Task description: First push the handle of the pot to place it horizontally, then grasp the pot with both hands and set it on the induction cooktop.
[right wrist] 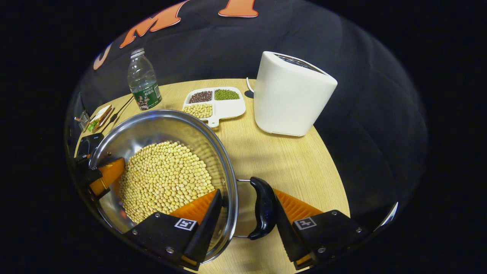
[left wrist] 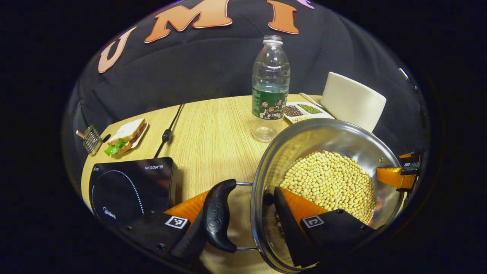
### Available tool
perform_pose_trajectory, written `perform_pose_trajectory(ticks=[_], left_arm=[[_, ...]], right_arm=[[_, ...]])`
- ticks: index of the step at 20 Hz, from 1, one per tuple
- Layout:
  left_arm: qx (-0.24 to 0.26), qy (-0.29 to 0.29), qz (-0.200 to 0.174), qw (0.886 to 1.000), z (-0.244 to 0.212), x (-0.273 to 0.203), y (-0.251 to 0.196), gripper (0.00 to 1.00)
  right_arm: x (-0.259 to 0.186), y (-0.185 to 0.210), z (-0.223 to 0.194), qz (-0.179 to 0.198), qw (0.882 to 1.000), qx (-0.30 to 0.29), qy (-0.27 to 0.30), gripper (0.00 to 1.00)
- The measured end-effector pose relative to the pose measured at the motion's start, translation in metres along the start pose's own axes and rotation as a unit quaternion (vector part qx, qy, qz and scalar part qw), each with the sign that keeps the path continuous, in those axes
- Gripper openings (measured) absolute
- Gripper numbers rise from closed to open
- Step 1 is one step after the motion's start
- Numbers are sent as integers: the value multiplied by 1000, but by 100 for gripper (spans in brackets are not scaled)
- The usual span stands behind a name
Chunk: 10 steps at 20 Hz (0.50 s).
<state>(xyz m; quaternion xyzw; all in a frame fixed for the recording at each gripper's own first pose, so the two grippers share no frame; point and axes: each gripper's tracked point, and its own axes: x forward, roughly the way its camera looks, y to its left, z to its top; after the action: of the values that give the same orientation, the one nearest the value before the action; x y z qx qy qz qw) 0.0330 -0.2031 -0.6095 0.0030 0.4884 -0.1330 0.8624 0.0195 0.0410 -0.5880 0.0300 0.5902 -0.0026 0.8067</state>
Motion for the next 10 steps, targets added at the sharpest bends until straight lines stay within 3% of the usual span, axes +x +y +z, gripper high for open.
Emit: perform_pose_trajectory(ticks=[4,7,9,10], left_arm=[[-12,-13,1,1000,5,2,2,93],[-31,-11,-2,999,5,-1,5,87],[-42,-9,1,999,5,-3,6,80],[-43,-9,3,999,6,-6,8,82]], right_arm=[[-2,1,0,-1,1000,11,-4,78],[-4,2,2,9,999,43,-6,67],[-8,3,2,7,999,31,-21,63],[-11,5,2,8,999,34,-22,63]])
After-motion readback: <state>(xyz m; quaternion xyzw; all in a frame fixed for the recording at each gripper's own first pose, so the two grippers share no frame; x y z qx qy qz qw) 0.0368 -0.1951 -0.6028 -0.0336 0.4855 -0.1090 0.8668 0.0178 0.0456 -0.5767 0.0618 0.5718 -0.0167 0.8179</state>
